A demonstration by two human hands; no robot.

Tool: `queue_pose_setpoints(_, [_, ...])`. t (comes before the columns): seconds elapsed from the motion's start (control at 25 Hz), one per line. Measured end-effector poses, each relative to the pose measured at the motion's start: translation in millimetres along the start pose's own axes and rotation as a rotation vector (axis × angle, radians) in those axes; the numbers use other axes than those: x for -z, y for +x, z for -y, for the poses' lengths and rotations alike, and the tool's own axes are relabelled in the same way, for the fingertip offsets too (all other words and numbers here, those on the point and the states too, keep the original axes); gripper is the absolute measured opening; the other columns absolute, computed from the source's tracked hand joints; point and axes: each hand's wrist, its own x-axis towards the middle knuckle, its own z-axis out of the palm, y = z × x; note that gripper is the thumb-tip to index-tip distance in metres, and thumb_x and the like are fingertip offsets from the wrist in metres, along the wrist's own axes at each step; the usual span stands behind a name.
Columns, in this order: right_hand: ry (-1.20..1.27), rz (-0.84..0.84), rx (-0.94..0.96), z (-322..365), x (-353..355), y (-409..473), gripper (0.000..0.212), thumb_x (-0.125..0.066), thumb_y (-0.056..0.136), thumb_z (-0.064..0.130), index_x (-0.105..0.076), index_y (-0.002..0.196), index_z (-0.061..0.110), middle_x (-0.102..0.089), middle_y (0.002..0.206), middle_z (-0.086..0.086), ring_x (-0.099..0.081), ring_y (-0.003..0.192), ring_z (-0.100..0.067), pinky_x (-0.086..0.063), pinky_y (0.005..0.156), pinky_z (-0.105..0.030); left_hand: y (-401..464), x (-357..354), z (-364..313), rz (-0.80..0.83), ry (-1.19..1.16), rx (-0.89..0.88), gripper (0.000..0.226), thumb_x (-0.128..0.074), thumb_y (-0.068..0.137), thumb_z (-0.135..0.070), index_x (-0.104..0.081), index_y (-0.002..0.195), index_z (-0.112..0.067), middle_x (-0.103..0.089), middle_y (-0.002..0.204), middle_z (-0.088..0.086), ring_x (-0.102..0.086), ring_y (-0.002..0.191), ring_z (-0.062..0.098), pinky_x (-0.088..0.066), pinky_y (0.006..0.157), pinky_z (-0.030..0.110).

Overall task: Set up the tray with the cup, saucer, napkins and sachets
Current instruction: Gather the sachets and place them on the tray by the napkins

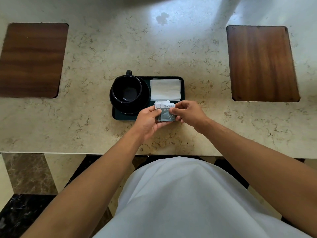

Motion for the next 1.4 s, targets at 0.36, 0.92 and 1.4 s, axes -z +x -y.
queue_pose_setpoints(0.36, [0.060, -0.113, 0.061, 2, -15, -4, 0.011, -0.076, 0.089, 0.018, -0.072, 0.095, 0.026, -0.069, 0.081, 0.005, -0.062, 0.060, 0.000, -0.048, 0.053, -0.015, 3, 15, -12, 0.044, 0.050, 0.063, 0.027, -0.048, 0.106, -0.004, -0.058, 0.130, 0.002, -0.066, 0.121, 0.022, -0.069, 0.108, 0.036, -0.063, 0.082, 0.045])
queue_pose_setpoints(0.92, [0.024, -0.171, -0.098, -7, -5, 16, 0.007, -0.074, 0.088, 0.020, -0.072, 0.083, 0.015, -0.073, 0.082, -0.002, -0.059, 0.057, -0.008, -0.044, 0.047, -0.018, 29, -1, -9, -0.095, 0.409, -0.012, 0.014, -0.053, 0.104, -0.007, -0.066, 0.098, -0.008, -0.071, 0.106, 0.013, -0.072, 0.099, 0.025, -0.064, 0.079, 0.034])
queue_pose_setpoints(1.4, [-0.422, -0.253, -0.046, -2, 6, 26, 0.019, -0.070, 0.088, 0.025, -0.076, 0.080, 0.008, -0.075, 0.081, -0.007, -0.070, 0.077, -0.019, -0.059, 0.069, -0.035, 54, -14, -3, -0.317, 1.074, -0.217, 0.014, -0.072, 0.093, -0.023, -0.074, 0.087, -0.011, -0.075, 0.088, 0.005, -0.071, 0.085, 0.021, -0.059, 0.076, 0.037])
